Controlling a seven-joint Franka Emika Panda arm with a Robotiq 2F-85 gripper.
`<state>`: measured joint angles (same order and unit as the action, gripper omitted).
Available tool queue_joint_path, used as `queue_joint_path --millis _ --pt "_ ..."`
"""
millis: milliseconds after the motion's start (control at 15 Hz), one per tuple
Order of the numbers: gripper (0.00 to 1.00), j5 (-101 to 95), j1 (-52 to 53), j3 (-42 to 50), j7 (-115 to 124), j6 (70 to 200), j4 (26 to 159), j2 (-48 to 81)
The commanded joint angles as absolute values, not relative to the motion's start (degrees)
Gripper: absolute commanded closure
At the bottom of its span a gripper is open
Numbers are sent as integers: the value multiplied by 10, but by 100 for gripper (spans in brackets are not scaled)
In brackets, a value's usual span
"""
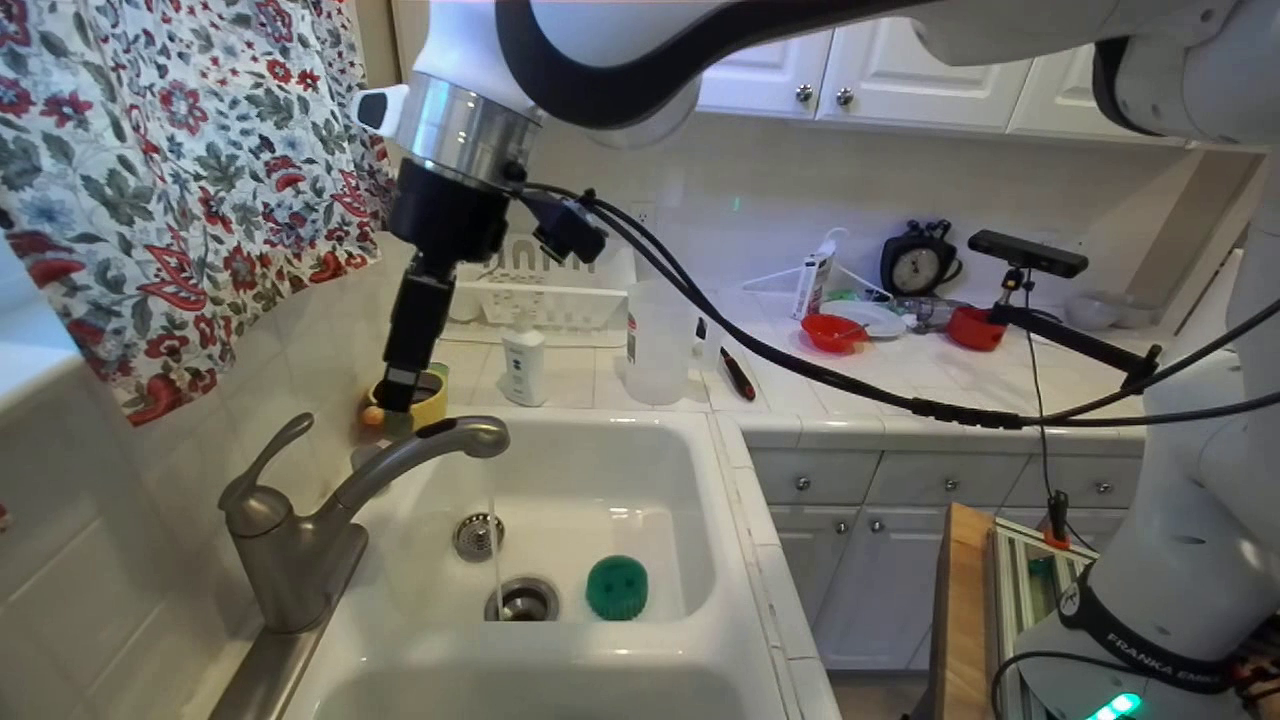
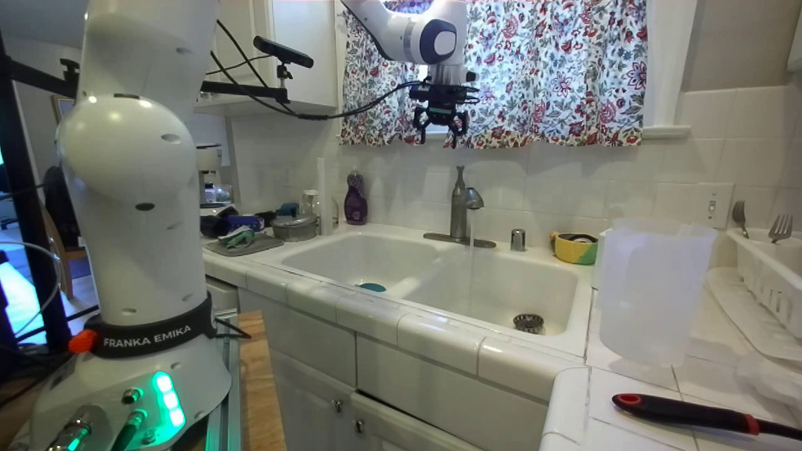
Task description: Push the faucet handle downwards.
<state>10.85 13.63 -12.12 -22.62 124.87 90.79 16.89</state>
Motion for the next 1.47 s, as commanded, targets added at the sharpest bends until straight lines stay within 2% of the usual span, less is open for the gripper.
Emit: queue_joint_path --millis 0,133,200,667,733,867,1200,1267,1400 --pt "25 118 128 -142 -232 1277 845 229" --pt "34 119 126 -148 -232 1301 832 247" --pt "43 121 125 -151 -233 1310 826 255" --pt "90 102 121 -158 -222 1350 826 271" --pt "73 102 121 -158 -222 1350 826 273" --pt "88 101 121 -158 -222 1350 826 273" --pt "90 101 121 -158 -222 1350 826 273" --pt "97 101 121 -158 -222 1350 826 273" --pt "100 99 123 -157 -217 1353 818 281"
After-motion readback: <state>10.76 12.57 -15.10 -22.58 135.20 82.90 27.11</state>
